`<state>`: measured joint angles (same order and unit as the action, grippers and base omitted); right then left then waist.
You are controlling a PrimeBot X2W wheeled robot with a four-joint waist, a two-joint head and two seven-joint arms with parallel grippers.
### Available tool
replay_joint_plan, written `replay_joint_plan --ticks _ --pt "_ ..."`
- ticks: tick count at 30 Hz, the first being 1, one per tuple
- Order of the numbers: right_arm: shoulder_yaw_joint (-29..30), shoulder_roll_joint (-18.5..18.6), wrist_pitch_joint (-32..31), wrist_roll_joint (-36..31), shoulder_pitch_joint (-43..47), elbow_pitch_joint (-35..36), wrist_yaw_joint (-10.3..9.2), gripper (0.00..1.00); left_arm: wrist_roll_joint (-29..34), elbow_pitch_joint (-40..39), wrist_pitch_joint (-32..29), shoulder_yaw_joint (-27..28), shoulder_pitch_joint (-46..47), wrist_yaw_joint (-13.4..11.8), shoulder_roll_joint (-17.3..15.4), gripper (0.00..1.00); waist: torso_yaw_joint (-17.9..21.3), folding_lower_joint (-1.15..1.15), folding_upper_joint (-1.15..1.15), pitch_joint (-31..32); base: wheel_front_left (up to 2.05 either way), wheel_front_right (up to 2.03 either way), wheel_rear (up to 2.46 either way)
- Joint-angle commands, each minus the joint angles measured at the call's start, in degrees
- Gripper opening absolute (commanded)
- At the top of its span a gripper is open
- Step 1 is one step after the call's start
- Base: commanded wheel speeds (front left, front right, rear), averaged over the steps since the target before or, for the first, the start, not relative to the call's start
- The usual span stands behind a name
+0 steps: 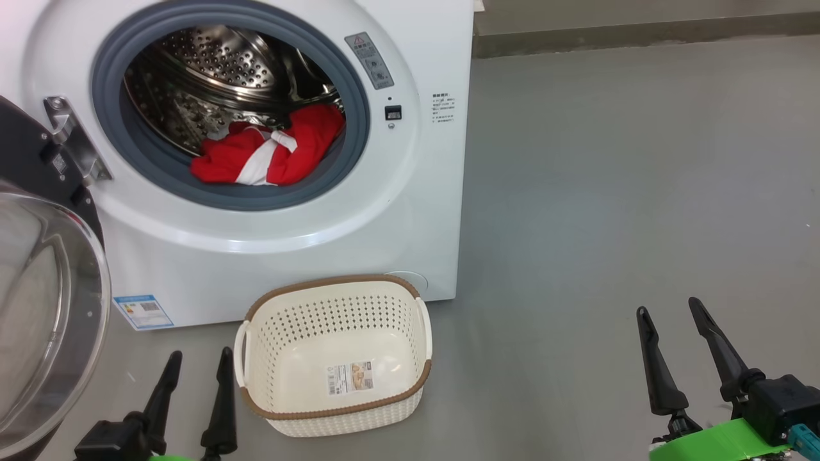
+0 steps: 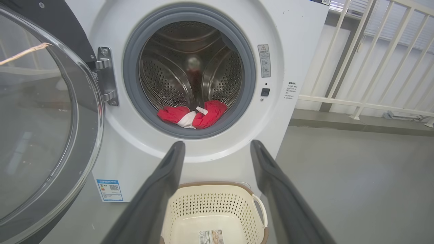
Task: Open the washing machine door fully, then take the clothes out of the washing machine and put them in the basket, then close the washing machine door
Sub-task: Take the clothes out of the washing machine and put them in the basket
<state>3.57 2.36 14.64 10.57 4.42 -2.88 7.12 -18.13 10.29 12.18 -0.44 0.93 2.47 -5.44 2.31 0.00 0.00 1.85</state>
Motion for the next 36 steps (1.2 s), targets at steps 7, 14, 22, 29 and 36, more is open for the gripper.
replay_joint_plan --ticks 7,14,22,29,36 --pt "-1.4 0.5 0.4 0.5 -0.8 1.0 0.36 1.0 0.1 -2.4 -0.5 1.2 0.8 -0.8 -1.0 1.0 -0.4 0.0 0.0 0.4 1.11 -1.11 0.0" --pt "-1.4 0.5 0.4 0.3 -0.6 1.1 0.36 1.0 0.0 -3.6 -0.3 0.8 0.5 -0.6 -1.4 1.0 -0.6 0.0 0.0 0.2 1.82 -1.82 0.0" --pt "-1.1 0.5 0.4 0.1 -0.7 0.9 0.36 1.0 -0.5 -5.4 0.0 0.6 0.3 -0.8 -1.2 1.0 -0.9 0.0 0.0 -0.2 1.08 -1.08 0.0" --pt "-1.5 0.5 0.4 0.0 -0.8 0.8 0.36 1.0 0.7 -6.1 0.2 0.4 0.1 -2.7 -1.3 1.0 -1.0 0.0 0.0 -0.6 0.15 -0.15 0.0" --pt "-1.5 0.5 0.4 0.2 -1.1 0.8 0.36 1.0 0.9 -6.2 0.4 0.1 0.1 -3.4 -1.3 1.0 -1.0 0.0 0.0 -0.9 0.0 0.0 0.0"
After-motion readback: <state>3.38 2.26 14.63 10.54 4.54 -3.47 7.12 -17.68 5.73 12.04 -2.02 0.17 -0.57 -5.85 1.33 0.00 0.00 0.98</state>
